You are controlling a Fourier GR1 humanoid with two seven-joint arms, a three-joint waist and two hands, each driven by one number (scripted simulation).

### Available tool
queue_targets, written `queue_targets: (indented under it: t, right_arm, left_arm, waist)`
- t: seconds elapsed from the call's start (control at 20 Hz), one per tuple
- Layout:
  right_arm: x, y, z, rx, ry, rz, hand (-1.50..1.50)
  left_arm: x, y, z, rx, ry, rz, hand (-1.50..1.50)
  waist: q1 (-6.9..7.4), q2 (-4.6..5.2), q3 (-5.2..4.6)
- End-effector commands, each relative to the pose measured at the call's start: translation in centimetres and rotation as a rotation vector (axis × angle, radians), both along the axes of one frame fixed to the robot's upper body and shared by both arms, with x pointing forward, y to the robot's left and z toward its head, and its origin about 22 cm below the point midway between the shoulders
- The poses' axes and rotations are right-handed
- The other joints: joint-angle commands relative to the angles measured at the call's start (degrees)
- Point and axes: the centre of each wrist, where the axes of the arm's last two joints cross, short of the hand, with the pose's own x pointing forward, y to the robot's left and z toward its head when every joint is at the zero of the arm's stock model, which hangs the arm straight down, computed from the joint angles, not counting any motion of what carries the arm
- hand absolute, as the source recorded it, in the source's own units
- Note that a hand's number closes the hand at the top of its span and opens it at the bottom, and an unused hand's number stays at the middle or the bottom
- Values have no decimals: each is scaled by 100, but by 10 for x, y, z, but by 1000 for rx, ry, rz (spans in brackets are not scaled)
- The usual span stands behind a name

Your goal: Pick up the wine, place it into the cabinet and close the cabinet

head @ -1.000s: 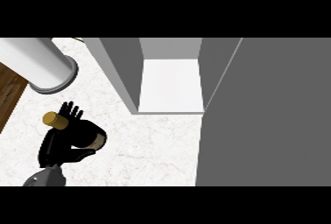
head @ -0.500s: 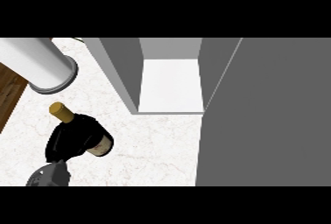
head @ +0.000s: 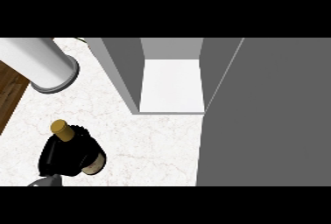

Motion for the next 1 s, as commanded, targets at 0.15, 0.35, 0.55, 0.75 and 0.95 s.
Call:
queue_targets:
  t: [0.15, 0.35, 0.55, 0.75, 0.95]
  right_arm:
    - [-29, -12, 11, 34, -53, 58, -150]
    - [-13, -7, 7, 60, -42, 46, -150]
    - [-23, -6, 18, 39, -39, 52, -150]
    - [-15, 6, 9, 38, -25, 35, -150]
    - [-32, -4, 12, 51, -44, 51, -150]
  left_arm:
    - [-6, -12, 4, 75, -106, 76, 150]
    - [-14, -14, 15, 124, -193, 121, 150]
    - [-12, -12, 41, 111, -267, 127, 150]
    - [-11, -50, 81, 10, -277, 31, 150]
    - [-16, -67, 96, -23, -233, -5, 150]
  waist:
    - [-34, 5, 0]
    - [2, 8, 0]
    - [4, 2, -2]
    - [25, -6, 2]
    - [-20, -13, 4]
